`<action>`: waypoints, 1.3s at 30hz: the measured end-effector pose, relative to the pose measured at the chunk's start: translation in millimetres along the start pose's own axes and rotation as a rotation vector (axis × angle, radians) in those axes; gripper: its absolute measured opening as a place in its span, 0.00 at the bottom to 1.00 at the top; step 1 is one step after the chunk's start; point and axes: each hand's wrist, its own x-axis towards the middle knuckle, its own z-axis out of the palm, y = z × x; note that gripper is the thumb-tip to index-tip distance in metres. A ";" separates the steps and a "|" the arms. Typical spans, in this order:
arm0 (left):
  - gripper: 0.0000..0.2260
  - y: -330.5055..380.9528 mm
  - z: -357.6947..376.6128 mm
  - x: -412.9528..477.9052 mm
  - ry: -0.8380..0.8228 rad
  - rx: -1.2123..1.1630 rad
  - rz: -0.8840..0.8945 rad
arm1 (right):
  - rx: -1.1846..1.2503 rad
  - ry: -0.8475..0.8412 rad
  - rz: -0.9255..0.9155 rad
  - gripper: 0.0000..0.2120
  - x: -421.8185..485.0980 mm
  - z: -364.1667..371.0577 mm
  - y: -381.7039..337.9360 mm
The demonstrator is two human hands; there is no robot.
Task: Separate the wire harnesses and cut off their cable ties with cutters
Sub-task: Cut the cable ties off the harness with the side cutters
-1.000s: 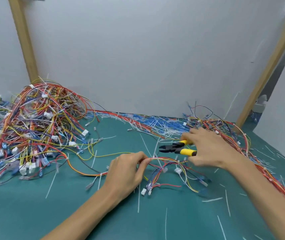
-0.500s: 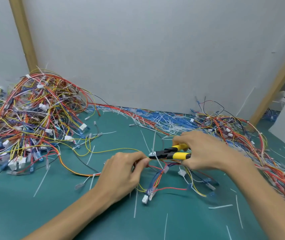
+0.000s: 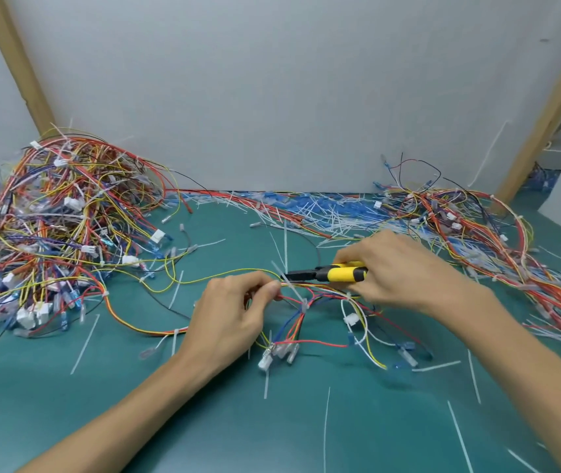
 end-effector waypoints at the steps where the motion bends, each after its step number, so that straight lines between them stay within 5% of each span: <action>1: 0.11 -0.3 -0.3 0.1 0.008 0.004 -0.010 | -0.018 0.018 0.013 0.06 -0.9 3.3 -2.1; 9: 0.11 -0.3 -1.3 0.5 -0.059 0.044 -0.075 | 0.088 -0.052 0.049 0.13 -0.5 29.7 3.1; 32: 0.10 -2.5 -3.0 -0.9 -0.118 0.036 -0.072 | 0.159 -0.076 0.043 0.12 -0.4 42.3 8.1; 39: 0.10 -0.7 -2.4 -0.8 -0.096 0.018 -0.053 | 0.283 0.077 0.228 0.06 -5.1 38.9 3.3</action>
